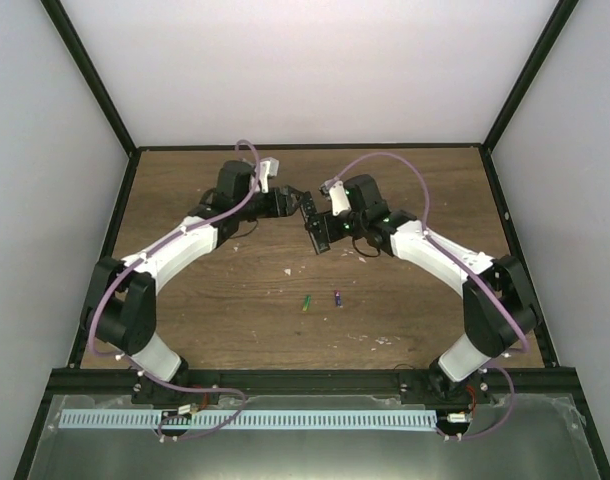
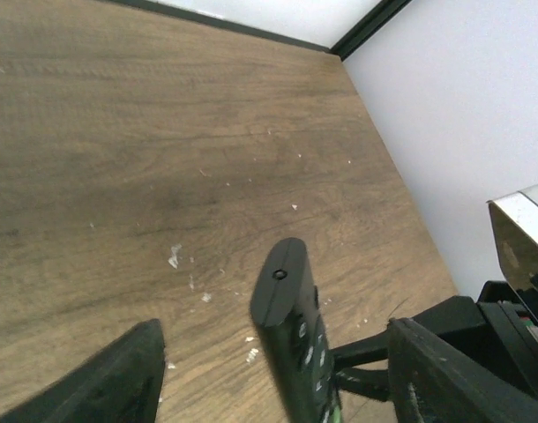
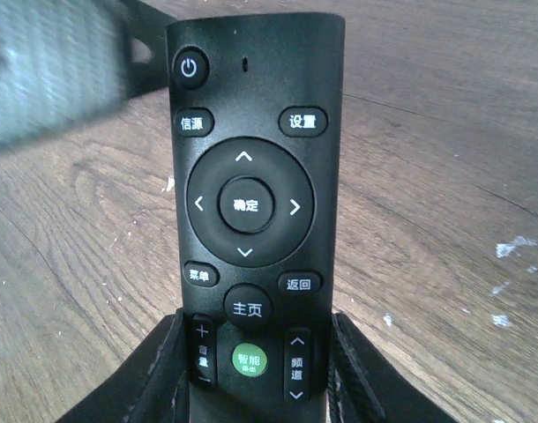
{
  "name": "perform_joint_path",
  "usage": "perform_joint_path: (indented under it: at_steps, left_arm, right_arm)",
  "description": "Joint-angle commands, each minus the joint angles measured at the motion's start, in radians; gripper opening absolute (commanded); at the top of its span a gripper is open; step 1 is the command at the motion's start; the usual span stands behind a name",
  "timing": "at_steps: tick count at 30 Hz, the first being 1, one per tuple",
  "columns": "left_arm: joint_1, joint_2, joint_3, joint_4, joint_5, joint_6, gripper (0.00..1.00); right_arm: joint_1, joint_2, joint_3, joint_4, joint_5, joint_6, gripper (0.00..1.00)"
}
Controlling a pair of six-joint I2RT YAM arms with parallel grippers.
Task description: Load the batteries into the remote control
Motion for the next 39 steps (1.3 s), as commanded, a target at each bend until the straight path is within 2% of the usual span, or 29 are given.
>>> perform_joint_path:
  at_steps: [1,7,15,22,30,36,39]
  left_arm:
    - [-0.032,0.037,0.015,0.034,0.007,-0.013,0.65]
    - [-0.042,0.052,0.027,0.033,0.008,-0.01,0.51]
    - [-0.042,0.061,0.037,0.018,0.015,0.004,0.24]
    - [-0.042,0.062,0.038,0.006,0.02,0.019,0.13]
    - [-0.033,0.031,0.04,0.017,0.063,0.083,0.0]
    - [0.037,-0.009,0.02,0.057,0.286,0.185,0.0]
    - [0.071,-0.036,-0.002,0.078,0.431,0.223,0.0]
  right_arm:
    - [0.036,0.026,0.071,0.011,0.02,0.011,0.12]
    - [0.059,0.021,0.079,0.018,0.039,0.008,0.12]
    - [0.068,0.023,0.082,0.012,0.054,0.007,0.12]
    - [0.069,0.018,0.082,0.006,0.073,0.003,0.13]
    - [0.069,-0.043,0.015,0.029,0.06,-0.036,0.51]
    - [0.066,-0.159,-0.078,0.039,-0.006,-0.113,0.73]
    - [0.055,-0.213,-0.131,0.066,-0.11,-0.143,0.81]
